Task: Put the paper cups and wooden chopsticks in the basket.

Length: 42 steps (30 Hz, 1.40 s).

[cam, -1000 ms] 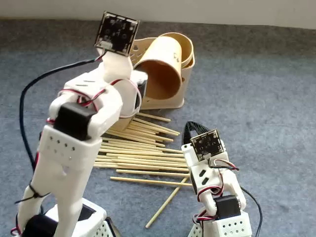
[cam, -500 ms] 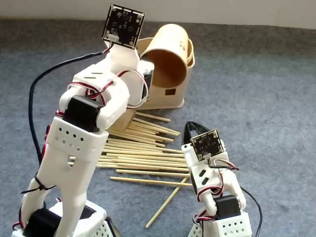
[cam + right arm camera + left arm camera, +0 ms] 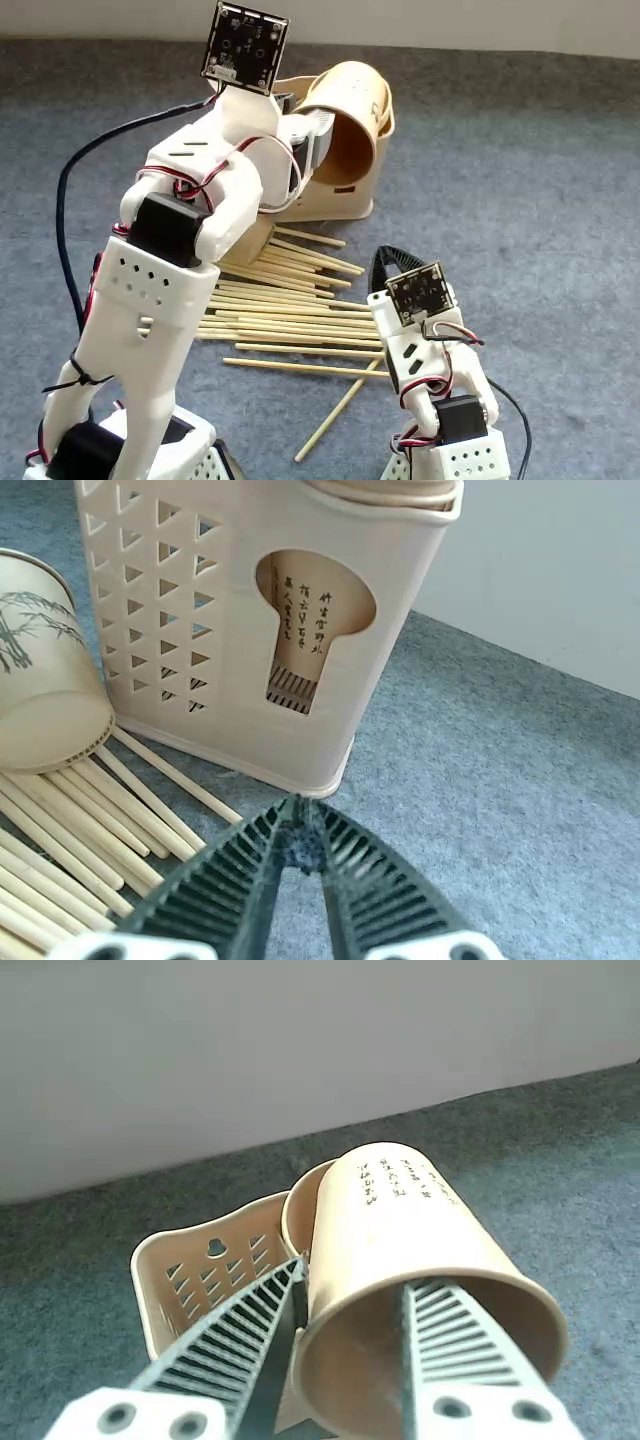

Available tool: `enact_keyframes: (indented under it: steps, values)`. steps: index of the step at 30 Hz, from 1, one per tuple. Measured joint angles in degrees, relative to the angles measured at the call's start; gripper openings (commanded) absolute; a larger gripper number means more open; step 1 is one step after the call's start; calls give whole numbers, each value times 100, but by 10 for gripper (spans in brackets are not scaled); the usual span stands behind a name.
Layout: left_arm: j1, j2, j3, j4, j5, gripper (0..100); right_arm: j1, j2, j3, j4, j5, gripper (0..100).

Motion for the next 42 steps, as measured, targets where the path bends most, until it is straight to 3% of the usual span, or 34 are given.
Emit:
enact_keyframes:
  steps: [9, 22, 42]
  values:
    - [0, 0, 70, -563, 0, 158, 0, 0, 0, 0, 0, 9]
    - [0, 0, 1231, -2391, 0, 158, 0, 0, 0, 0, 0, 9]
    - [-62, 9, 1846, -2690, 0, 157, 0, 0, 0, 0, 0, 9]
